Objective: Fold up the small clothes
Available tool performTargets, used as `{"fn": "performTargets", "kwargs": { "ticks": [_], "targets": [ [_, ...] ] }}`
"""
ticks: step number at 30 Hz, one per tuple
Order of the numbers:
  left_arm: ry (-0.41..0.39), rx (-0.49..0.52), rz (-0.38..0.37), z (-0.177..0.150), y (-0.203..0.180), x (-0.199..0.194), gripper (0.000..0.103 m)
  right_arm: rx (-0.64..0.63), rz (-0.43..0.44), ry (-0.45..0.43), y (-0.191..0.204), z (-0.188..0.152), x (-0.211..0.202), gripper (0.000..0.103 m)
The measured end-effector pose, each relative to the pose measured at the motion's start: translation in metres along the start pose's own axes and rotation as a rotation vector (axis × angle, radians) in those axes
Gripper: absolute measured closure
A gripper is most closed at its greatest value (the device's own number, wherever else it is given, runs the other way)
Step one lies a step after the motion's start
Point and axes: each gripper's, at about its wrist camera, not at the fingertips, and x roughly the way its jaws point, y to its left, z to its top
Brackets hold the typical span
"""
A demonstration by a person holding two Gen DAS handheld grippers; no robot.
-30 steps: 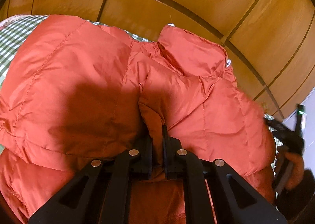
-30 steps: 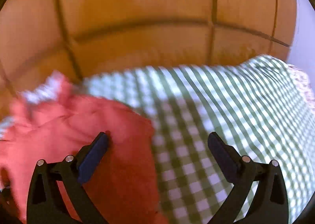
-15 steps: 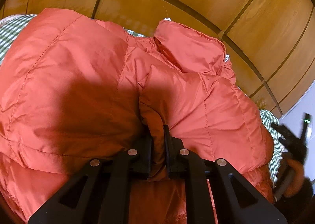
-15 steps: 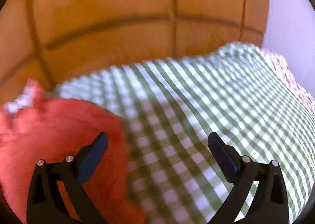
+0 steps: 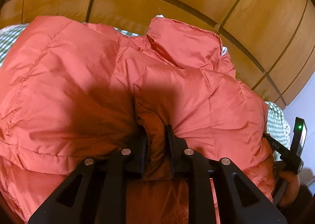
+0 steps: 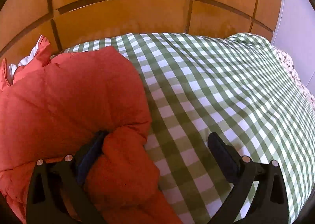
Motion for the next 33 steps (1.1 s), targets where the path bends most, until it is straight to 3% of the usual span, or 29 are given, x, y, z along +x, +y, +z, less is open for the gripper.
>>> {"fn": "performTargets", "kwargs": {
  "ticks": [2,4,5,6,8,14,22,27,30,33],
  "targets": [
    [0.007,-0.020,-0.012,0.002,0.003,-0.004,0.080,0.011,0.018,-0.002,-0.003,0.002,0.000,0.002],
    [0.004,-0.041,-0.030,0.002,0.005,-0.014,0.061,0.022,0.036,0.003,-0.003,0.003,0.000,0.002],
    [-0.002,-0.047,-0.041,0.000,0.005,-0.021,0.039,0.029,0.047,0.007,-0.003,0.002,-0.001,0.002],
    [-0.012,-0.044,-0.047,-0.004,0.003,-0.030,0.027,0.033,0.052,0.010,-0.004,0.002,0.002,0.002],
    [-0.032,-0.007,0.002,-0.012,-0.003,-0.049,0.017,0.034,0.056,0.018,-0.005,0.002,-0.001,0.002],
    [-0.005,0.097,0.091,-0.035,-0.003,-0.079,0.012,-0.048,0.042,0.044,0.002,0.000,-0.021,0.002],
    [0.025,0.054,0.126,-0.056,0.030,-0.111,0.006,-0.232,0.011,0.021,0.014,-0.018,-0.052,0.002],
    [0.033,0.096,0.152,-0.068,0.039,-0.129,0.005,-0.246,0.019,0.050,0.011,-0.030,-0.058,0.002],
    [0.026,0.144,0.194,-0.073,0.040,-0.138,0.004,-0.240,0.048,0.083,0.005,-0.037,-0.059,0.002],
    [0.030,0.184,0.186,-0.078,0.044,-0.144,0.004,-0.209,0.138,0.126,-0.005,-0.046,-0.059,0.002]
  ]
}}
